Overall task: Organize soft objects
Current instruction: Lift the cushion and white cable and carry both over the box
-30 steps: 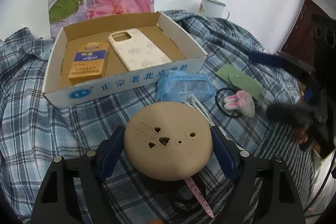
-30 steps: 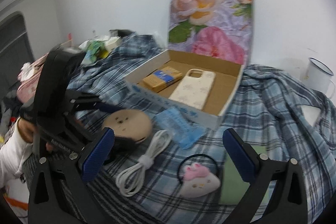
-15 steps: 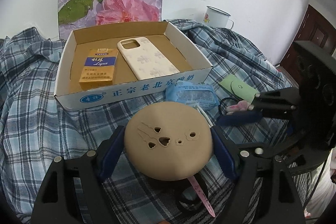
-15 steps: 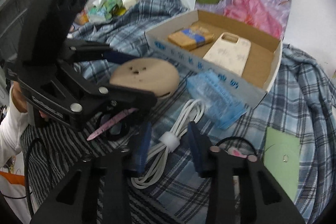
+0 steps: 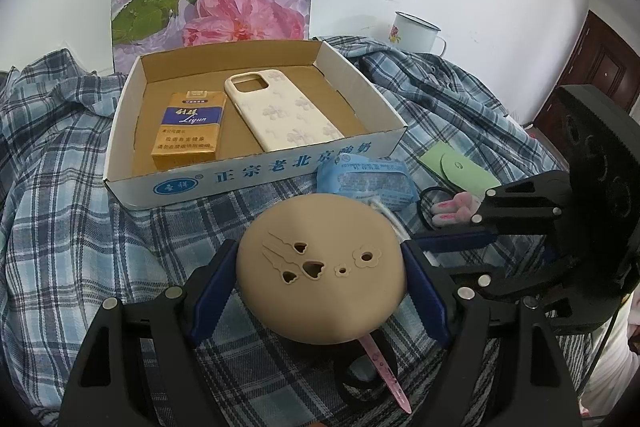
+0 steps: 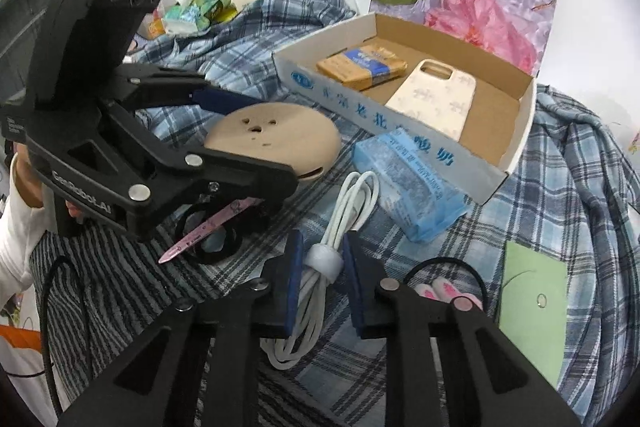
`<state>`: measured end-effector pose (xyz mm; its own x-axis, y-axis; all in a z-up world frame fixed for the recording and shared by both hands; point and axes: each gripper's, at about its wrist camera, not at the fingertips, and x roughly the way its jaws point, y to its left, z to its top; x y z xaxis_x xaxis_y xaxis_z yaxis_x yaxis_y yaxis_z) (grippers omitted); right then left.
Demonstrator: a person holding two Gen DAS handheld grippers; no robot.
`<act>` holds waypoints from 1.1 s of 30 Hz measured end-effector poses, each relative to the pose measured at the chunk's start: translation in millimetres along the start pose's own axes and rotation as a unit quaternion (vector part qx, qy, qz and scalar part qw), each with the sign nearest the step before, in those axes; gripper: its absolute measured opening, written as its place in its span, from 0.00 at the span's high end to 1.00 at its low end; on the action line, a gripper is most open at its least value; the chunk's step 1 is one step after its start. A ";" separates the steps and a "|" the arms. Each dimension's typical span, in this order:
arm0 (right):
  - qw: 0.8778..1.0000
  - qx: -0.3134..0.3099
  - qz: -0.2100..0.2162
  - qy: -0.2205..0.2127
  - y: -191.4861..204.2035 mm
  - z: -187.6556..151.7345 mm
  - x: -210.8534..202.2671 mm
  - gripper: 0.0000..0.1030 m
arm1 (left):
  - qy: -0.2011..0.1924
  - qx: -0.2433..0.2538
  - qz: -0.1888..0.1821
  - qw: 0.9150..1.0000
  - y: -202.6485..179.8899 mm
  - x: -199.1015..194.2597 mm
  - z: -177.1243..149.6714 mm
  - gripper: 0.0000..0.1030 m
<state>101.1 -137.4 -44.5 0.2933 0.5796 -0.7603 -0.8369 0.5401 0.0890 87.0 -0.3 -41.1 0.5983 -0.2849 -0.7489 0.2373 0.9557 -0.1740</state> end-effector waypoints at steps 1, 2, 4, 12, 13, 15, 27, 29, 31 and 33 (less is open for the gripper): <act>1.000 0.002 0.000 -0.006 -0.9 -0.2 -2.9 0.81 | -0.001 0.000 0.000 1.000 0.8 -0.3 0.1 0.21; 1.000 0.003 -0.001 -0.012 -1.6 -0.3 -5.2 0.81 | -0.002 -0.001 0.001 1.000 1.6 -0.7 0.2 0.21; 1.000 0.005 -0.003 -0.024 -2.6 0.0 -10.2 0.81 | -0.008 -0.003 0.001 1.000 2.6 -3.2 1.0 0.21; 0.995 0.000 -0.038 -0.093 -1.0 1.4 -37.3 0.81 | -0.040 -0.012 0.004 0.999 7.1 -17.4 5.6 0.21; 0.993 0.001 -0.046 -0.105 -1.0 1.9 -41.5 0.81 | -0.048 -0.012 0.006 0.999 7.3 -20.8 6.3 0.21; 0.990 0.004 -0.058 -0.126 -2.0 3.0 -50.8 0.81 | -0.060 -0.009 0.007 0.998 6.7 -26.2 7.7 0.21; 0.966 -0.001 -0.111 -0.233 2.4 23.9 -109.6 0.81 | -0.165 0.028 0.037 0.985 -9.5 -84.4 27.6 0.21; 0.962 -0.009 -0.114 -0.248 8.2 28.1 -120.2 0.81 | -0.175 0.034 0.040 0.983 -13.4 -92.3 31.6 0.21; 0.958 -0.016 -0.117 -0.261 13.6 33.6 -130.8 0.81 | -0.190 0.035 0.040 0.980 -16.9 -102.5 37.0 0.21; 0.955 -0.022 -0.117 -0.273 17.2 39.8 -140.4 0.81 | -0.201 0.035 0.037 0.978 -18.6 -111.2 41.9 0.21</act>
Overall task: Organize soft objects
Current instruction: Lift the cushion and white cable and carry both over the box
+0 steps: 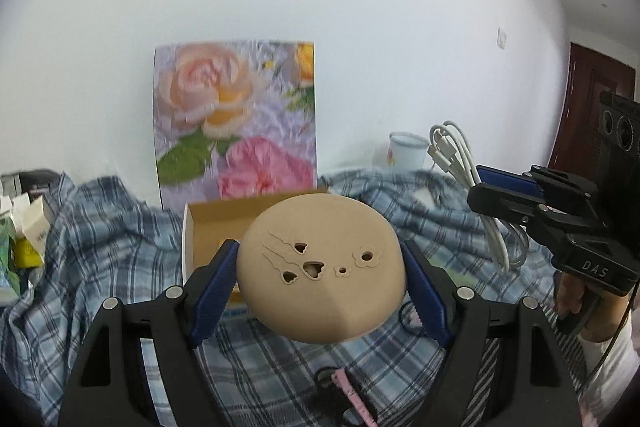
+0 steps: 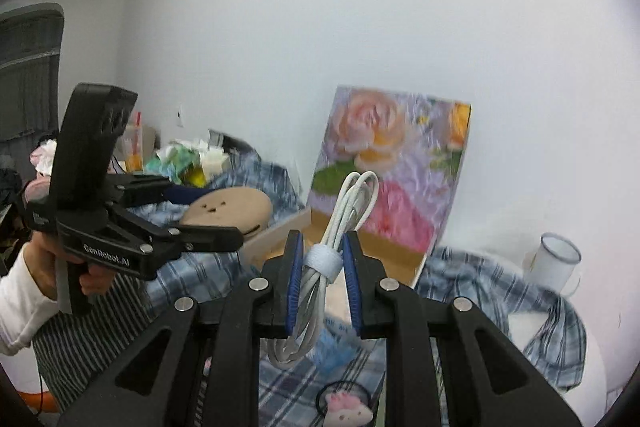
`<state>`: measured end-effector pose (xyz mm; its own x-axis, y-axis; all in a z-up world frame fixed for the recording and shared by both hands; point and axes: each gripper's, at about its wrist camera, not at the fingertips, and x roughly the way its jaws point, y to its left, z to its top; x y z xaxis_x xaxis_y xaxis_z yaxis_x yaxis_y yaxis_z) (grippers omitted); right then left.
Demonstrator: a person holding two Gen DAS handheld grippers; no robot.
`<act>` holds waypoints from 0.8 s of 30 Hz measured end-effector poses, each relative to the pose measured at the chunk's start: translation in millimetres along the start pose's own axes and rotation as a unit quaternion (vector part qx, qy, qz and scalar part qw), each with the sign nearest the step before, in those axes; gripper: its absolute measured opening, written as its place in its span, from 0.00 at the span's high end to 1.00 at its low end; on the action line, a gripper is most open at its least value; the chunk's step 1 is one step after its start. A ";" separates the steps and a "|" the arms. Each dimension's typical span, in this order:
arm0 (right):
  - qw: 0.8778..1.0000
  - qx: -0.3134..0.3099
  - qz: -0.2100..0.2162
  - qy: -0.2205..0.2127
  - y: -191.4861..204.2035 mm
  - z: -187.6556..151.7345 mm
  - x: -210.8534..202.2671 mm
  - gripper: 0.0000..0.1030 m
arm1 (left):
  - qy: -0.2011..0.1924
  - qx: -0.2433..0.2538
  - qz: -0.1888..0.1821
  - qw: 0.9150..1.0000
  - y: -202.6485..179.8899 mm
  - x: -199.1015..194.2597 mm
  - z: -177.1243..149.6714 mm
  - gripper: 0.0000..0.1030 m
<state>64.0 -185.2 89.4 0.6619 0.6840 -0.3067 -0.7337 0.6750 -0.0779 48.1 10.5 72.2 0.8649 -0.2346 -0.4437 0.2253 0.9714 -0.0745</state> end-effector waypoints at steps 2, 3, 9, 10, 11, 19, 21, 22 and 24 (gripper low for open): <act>1.000 -0.003 -0.004 -0.014 0.5 8.0 -3.6 0.81 | -0.012 0.000 0.002 1.000 -1.4 -6.3 8.3 0.21; 1.000 -0.004 -0.003 -0.020 0.7 12.4 -5.1 0.81 | -0.018 0.002 0.004 1.000 -2.6 -10.1 13.8 0.21; 0.998 -0.009 -0.008 -0.054 0.2 36.7 -12.7 0.81 | -0.052 0.011 0.020 0.998 -5.3 -24.8 40.0 0.21; 0.998 -0.008 -0.008 -0.059 -0.3 40.8 -12.9 0.81 | -0.059 0.011 0.021 0.998 -5.4 -27.1 45.8 0.21; 0.998 -0.007 -0.006 -0.064 -1.1 45.0 -13.0 0.81 | -0.064 0.010 0.022 0.998 -5.1 -28.9 50.3 0.21; 0.995 -0.008 -0.008 -0.094 -7.5 77.4 -7.1 0.81 | -0.104 0.006 0.032 0.994 -9.2 -35.4 85.7 0.21; 0.995 -0.002 -0.007 -0.102 -11.7 84.5 -5.0 0.81 | -0.110 0.008 0.040 0.993 -10.1 -33.7 92.2 0.21; 0.994 0.001 -0.008 -0.106 -14.7 88.8 -2.1 0.81 | -0.111 0.009 0.045 0.993 -10.2 -32.6 94.4 0.21; 0.994 0.009 -0.008 -0.111 -20.4 95.0 4.9 0.81 | -0.113 0.007 0.053 0.992 -9.0 -27.7 98.3 0.21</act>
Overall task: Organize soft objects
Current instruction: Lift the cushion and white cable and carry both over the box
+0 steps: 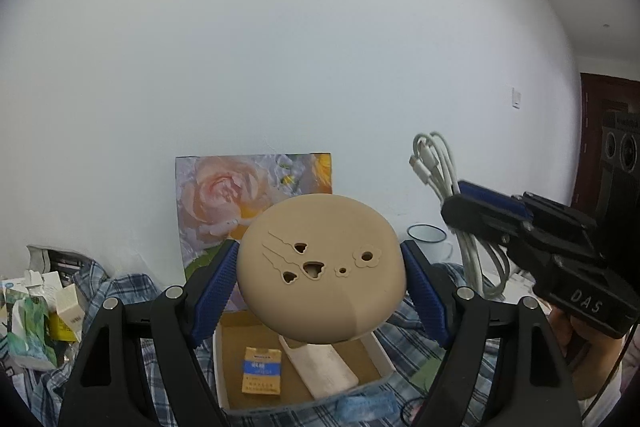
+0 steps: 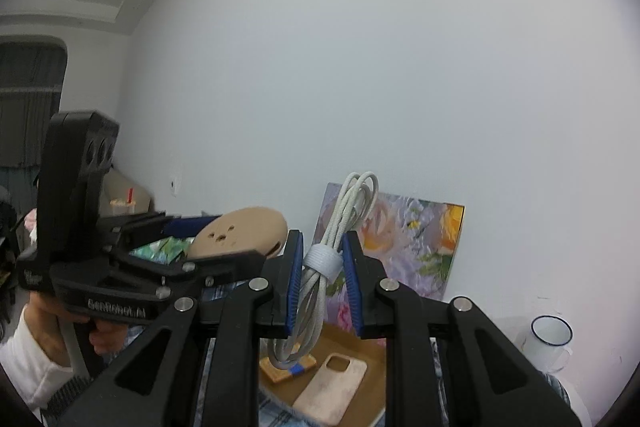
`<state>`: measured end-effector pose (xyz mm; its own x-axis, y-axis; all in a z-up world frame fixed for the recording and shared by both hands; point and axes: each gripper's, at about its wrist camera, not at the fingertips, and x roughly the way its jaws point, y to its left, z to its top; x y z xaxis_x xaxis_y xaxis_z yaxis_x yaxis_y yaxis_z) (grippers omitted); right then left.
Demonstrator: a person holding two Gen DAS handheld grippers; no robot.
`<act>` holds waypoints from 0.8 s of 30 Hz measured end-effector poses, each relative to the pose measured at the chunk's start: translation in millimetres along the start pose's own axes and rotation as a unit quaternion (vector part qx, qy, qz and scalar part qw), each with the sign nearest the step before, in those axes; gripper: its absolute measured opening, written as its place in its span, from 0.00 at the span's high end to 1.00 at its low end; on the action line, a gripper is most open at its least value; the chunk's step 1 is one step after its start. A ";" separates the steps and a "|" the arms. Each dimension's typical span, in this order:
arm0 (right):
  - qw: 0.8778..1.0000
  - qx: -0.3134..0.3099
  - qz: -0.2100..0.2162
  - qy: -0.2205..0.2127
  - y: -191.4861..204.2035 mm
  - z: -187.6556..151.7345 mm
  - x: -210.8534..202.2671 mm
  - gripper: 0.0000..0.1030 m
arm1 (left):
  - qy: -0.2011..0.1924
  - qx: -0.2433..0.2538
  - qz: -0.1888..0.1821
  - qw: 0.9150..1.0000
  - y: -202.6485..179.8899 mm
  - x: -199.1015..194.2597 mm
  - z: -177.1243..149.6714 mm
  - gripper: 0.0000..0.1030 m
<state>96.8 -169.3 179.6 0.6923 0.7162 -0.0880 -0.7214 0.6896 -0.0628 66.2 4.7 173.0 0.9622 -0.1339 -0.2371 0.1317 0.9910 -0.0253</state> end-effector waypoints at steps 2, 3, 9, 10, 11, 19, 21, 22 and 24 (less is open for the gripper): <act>1.000 0.008 -0.001 -0.002 -5.1 2.0 8.1 0.81 | 0.001 -0.001 0.007 1.000 1.9 6.2 0.4 0.21; 1.000 0.012 -0.001 -0.002 -8.0 2.2 13.0 0.81 | 0.004 -0.001 0.012 1.000 3.8 11.2 -0.6 0.21; 0.999 0.040 -0.005 0.023 -24.1 -19.5 40.9 0.81 | 0.022 -0.001 0.055 0.998 13.3 42.2 -27.4 0.21; 0.998 0.047 -0.004 0.030 -27.3 -26.4 44.7 0.81 | 0.028 -0.004 0.059 0.998 15.7 49.2 -34.0 0.21; 0.998 0.053 -0.003 0.038 -29.8 -32.5 48.6 0.81 | 0.031 -0.005 0.063 0.997 17.5 54.8 -38.9 0.21; 0.993 0.087 -0.001 0.082 -49.0 -69.4 76.1 0.81 | 0.072 -0.015 0.068 0.995 32.2 94.0 -71.4 0.21; 0.992 0.087 -0.001 0.094 -49.8 -77.2 80.8 0.81 | 0.076 -0.014 0.074 0.994 33.0 98.5 -80.3 0.21; 0.991 0.085 -0.002 0.100 -50.5 -80.8 84.1 0.81 | 0.078 -0.013 0.077 0.994 33.0 100.0 -83.3 0.21; 0.990 0.085 -0.003 0.109 -51.3 -87.3 88.6 0.81 | 0.087 -0.012 0.076 0.993 33.4 104.5 -90.1 0.21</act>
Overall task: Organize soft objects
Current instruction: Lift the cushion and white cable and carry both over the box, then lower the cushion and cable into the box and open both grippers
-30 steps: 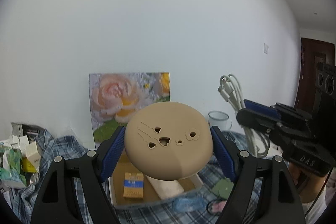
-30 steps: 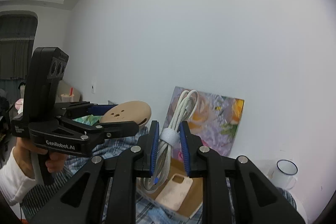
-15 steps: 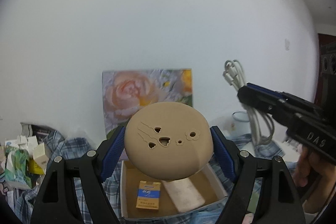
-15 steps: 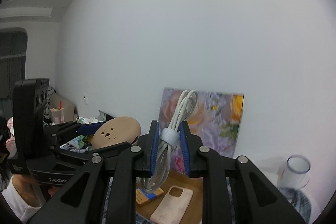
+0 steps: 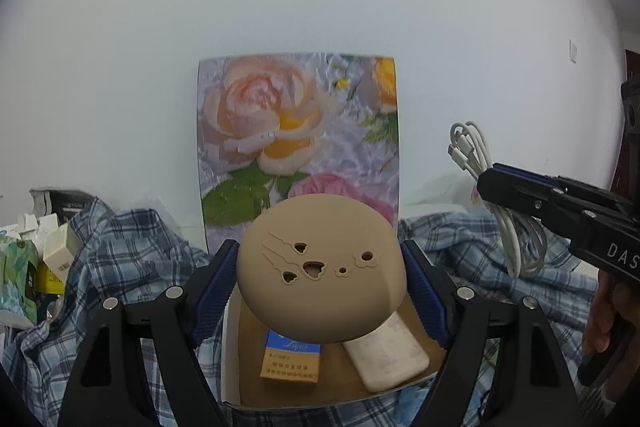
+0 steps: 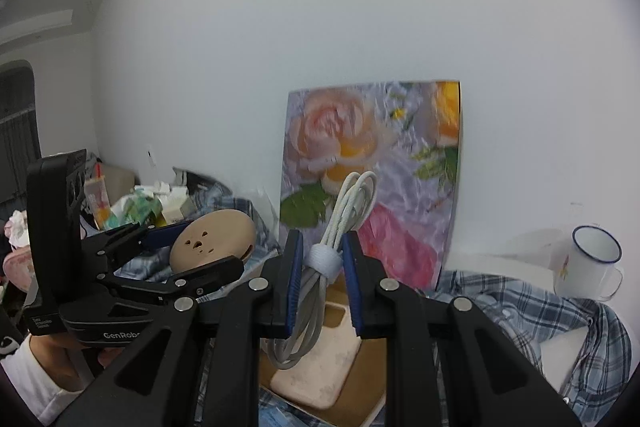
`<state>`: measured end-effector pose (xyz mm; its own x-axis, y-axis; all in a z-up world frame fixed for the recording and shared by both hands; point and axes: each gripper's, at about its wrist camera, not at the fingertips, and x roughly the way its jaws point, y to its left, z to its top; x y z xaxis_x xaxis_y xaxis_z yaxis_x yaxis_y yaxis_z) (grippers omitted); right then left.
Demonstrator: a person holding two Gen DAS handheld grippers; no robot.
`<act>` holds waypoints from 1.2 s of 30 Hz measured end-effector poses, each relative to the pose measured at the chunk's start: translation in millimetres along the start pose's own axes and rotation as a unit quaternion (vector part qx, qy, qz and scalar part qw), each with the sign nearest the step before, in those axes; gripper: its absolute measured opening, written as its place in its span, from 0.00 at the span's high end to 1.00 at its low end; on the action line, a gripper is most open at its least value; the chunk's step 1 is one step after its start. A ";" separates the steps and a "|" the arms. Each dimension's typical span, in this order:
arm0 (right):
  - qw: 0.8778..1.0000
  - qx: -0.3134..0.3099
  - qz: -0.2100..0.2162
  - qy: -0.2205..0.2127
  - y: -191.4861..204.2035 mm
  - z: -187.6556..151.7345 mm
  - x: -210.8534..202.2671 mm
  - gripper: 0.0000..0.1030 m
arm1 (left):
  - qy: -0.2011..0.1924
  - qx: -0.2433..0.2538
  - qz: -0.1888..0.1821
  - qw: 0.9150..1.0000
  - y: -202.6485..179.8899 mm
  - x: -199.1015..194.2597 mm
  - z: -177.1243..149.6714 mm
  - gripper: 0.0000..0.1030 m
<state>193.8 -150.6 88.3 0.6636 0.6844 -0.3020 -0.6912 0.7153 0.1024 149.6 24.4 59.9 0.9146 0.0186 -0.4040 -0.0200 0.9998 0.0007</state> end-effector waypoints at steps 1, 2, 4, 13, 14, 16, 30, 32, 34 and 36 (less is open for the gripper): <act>1.000 0.002 0.000 0.005 -2.1 -2.5 4.1 0.81 | 0.004 -0.001 -0.001 1.000 0.3 2.2 -1.1 0.21; 1.000 0.004 0.000 0.009 -3.8 -4.5 7.2 0.81 | 0.008 -0.003 -0.003 1.000 0.7 5.1 -3.0 0.21; 1.000 0.005 -0.002 0.019 -5.7 -10.0 12.5 0.81 | 0.017 -0.007 -0.007 1.000 1.9 10.6 -6.7 0.21; 0.998 0.014 -0.012 0.055 -18.2 -30.0 36.7 0.81 | 0.048 -0.010 -0.015 0.999 0.2 34.3 -23.9 0.21; 0.998 0.016 -0.012 0.057 -19.6 -31.6 38.1 0.81 | 0.052 -0.012 -0.017 0.998 0.0 36.8 -25.6 0.21; 0.998 0.021 -0.012 0.063 -22.8 -34.6 41.2 0.81 | 0.062 -0.014 -0.022 0.998 -0.7 42.1 -29.3 0.21; 0.992 0.031 -0.020 0.117 -36.5 -59.2 67.1 0.81 | 0.129 0.016 -0.047 0.990 -20.7 76.4 -50.7 0.21; 0.991 0.031 -0.021 0.125 -37.2 -62.1 70.2 0.81 | 0.141 0.021 -0.050 0.988 -24.3 81.5 -54.4 0.21; 0.991 0.030 -0.023 0.130 -37.0 -64.3 72.8 0.81 | 0.147 0.024 -0.052 0.987 -26.9 84.5 -57.3 0.21; 0.990 0.029 -0.026 0.137 -38.0 -66.6 75.6 0.81 | 0.152 0.027 -0.056 0.986 -28.4 86.8 -58.7 0.21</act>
<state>251.1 -135.4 -1.5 0.5908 0.5878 -0.5527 -0.6346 0.7616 0.1315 205.8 -2.9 -28.9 0.7460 -0.0873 -0.6602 0.1032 0.9946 -0.0149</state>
